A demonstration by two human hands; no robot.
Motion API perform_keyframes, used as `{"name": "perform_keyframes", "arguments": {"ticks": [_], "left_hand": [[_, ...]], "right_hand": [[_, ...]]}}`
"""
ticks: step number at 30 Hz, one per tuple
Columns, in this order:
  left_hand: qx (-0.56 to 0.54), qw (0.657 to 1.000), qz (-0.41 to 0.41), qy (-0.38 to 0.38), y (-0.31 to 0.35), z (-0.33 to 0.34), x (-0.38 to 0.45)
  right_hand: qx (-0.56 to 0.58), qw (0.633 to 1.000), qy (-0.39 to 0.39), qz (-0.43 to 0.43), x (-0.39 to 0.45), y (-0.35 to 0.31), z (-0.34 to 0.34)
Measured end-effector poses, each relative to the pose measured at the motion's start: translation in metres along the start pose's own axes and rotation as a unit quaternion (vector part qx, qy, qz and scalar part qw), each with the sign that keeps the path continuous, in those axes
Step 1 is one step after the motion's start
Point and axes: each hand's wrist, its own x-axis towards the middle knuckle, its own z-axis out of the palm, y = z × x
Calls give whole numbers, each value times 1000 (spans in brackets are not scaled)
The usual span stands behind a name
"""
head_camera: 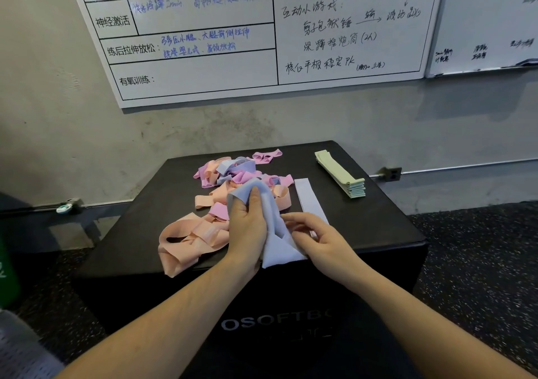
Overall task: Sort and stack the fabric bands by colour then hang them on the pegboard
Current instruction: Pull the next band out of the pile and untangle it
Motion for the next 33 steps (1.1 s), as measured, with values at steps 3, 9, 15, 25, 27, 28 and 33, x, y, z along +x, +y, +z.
{"name": "perform_keyframes", "arguments": {"ticks": [3,9,15,25,27,28,33], "left_hand": [[26,999,-10,36,0,2,5],[12,997,-50,66,-3,4,8],[47,994,-33,96,-2,2,12],[10,995,-71,68,-3,2,4],[9,995,-79,62,-6,3,6],[12,994,-84,63,-8,3,9],[23,988,-126,84,-16,-3,20]], "right_hand": [[-86,994,-6,-67,-1,-3,-1],[-181,973,6,-145,-2,0,-4],[-139,974,105,-146,3,4,-1],[-50,982,181,26,5,9,-7],[-58,985,156,36,4,7,-5],[-35,988,145,41,2,4,-3],[157,986,25,54,-5,-9,-1]]}}
